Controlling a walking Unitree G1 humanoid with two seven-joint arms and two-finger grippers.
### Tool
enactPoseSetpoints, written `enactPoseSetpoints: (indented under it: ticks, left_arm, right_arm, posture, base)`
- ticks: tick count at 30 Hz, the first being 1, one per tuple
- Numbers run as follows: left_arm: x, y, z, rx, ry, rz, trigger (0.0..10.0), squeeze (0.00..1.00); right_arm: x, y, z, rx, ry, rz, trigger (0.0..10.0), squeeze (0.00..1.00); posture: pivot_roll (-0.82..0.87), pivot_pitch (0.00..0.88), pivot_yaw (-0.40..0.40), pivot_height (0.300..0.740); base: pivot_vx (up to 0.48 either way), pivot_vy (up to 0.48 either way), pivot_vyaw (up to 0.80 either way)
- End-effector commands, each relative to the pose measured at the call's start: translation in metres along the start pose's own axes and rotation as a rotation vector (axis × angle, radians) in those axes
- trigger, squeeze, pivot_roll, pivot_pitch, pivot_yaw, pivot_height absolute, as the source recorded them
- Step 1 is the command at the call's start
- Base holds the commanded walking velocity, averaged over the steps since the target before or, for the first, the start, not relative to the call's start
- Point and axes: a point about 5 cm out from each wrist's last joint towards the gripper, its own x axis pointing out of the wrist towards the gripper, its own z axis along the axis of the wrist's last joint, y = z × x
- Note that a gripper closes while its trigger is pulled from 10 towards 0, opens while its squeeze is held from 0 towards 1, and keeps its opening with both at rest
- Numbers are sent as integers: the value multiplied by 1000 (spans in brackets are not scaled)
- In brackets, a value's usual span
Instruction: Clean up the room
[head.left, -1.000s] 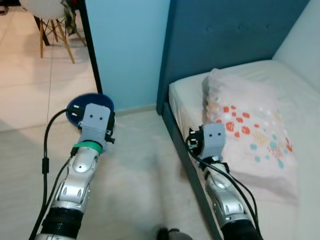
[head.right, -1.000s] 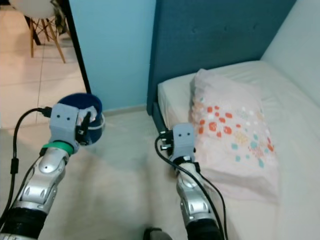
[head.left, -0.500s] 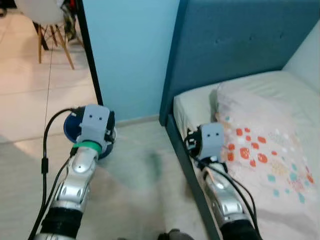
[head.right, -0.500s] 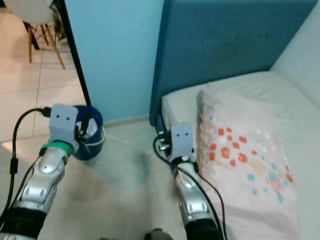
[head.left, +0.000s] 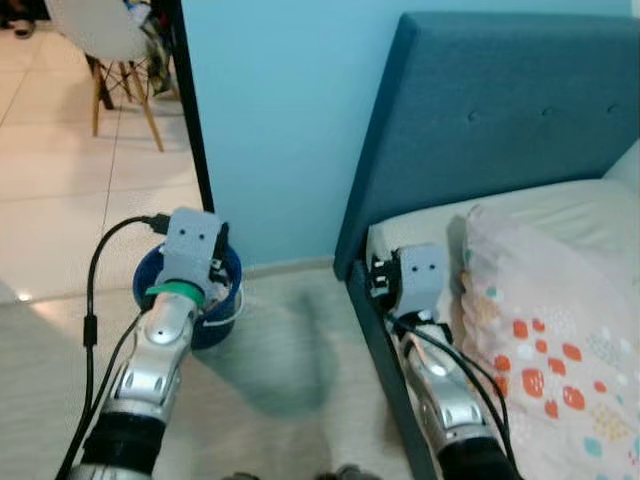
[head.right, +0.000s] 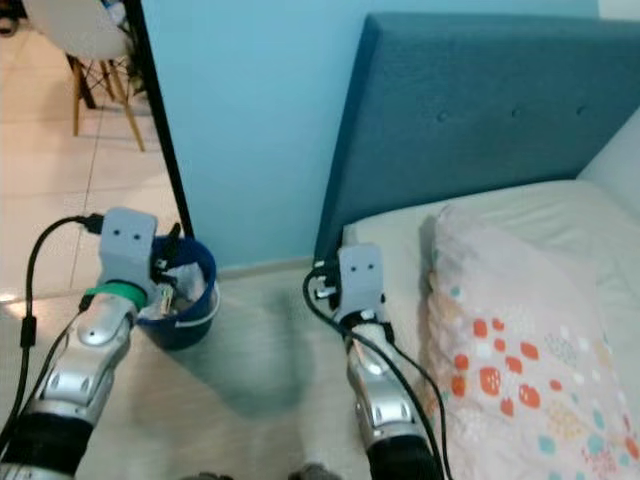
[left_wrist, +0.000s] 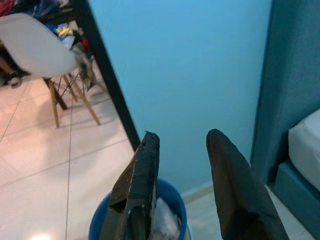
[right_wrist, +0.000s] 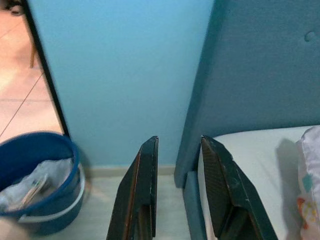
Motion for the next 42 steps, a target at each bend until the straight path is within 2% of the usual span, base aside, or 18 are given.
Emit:
enactPoseSetpoints:
  ticks: [1, 20, 24, 36, 42]
  left_arm:
    - [-1, -4, -3, -6, 10, -14, 10000, 0]
    - [-1, -6, -3, -8, 11, -14, 10000, 0]
    - [-1, -6, -3, -8, 11, -14, 10000, 0]
    - [-3, -12, -4, -29, 36, -43, 10000, 0]
    - [-2, -11, -5, -38, 55, -35, 10000, 0]
  right_arm:
    - [-3, -3, -6, -3, 23, -8, 10000, 0]
    - [-4, -3, -7, 2, 29, -12, 10000, 0]
    - [-4, -3, -8, 10, 31, -16, 10000, 0]
    - [-4, -4, -7, 15, 29, -20, 10000, 0]
    - [-4, -4, -7, 16, 29, -21, 10000, 0]
  posture:
    - [20, 34, 33, 740]
    - [20, 41, 33, 740]
    - [19, 41, 34, 740]
    - [19, 42, 33, 740]
    - [19, 42, 33, 740]
  base:
    - [480, 0, 0]
    - [480, 0, 0]
    - [480, 0, -800]
    - [0, 0, -800]
    - [0, 0, -800]
